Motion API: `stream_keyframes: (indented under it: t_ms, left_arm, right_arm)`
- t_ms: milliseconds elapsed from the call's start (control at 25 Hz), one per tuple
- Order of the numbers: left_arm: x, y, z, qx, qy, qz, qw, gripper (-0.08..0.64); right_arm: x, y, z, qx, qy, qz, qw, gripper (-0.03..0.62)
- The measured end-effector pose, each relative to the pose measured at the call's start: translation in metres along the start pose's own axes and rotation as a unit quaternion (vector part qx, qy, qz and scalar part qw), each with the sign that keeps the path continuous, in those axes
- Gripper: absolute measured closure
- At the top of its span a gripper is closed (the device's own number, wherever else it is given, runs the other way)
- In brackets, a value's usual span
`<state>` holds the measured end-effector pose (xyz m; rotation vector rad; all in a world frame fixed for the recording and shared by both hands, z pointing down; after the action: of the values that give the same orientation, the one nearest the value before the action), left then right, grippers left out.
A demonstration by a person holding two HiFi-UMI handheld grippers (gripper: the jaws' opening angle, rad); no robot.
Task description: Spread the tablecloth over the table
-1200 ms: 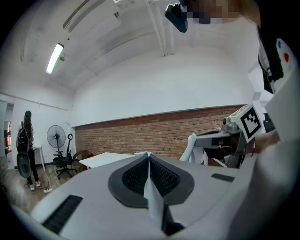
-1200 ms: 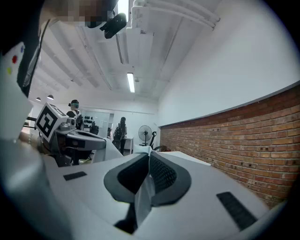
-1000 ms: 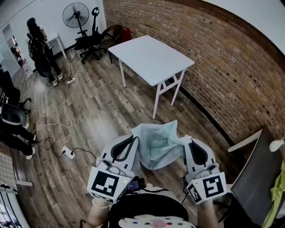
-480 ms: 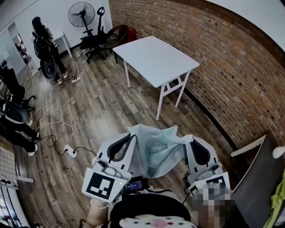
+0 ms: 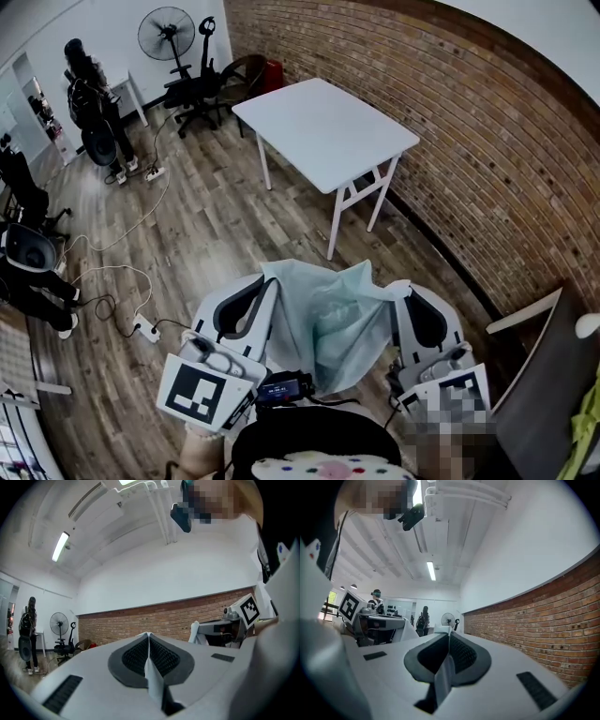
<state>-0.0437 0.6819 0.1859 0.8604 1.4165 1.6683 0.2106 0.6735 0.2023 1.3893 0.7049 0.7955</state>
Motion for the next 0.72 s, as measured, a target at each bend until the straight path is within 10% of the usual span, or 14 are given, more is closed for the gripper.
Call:
stream_keyframes:
  t_ms: [720]
  left_arm:
    - [-0.181,0.051,-0.185,0.016,0.070,-0.036,0.9968,0.545]
  right_arm:
    - [-0.182,0.013,0.075,0.005,0.161,-0.064,0.985,0.555]
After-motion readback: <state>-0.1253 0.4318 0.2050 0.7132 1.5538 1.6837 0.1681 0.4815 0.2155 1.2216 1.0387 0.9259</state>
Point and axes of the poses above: the fingertips, and each gripper's own axes: x backward along the fingers, z to its right, y out of its underside, the point moved 9 cm from there along x, backward along the fingers, and after that the axes turned 4 degrees about -x, right-handed, at the moved point
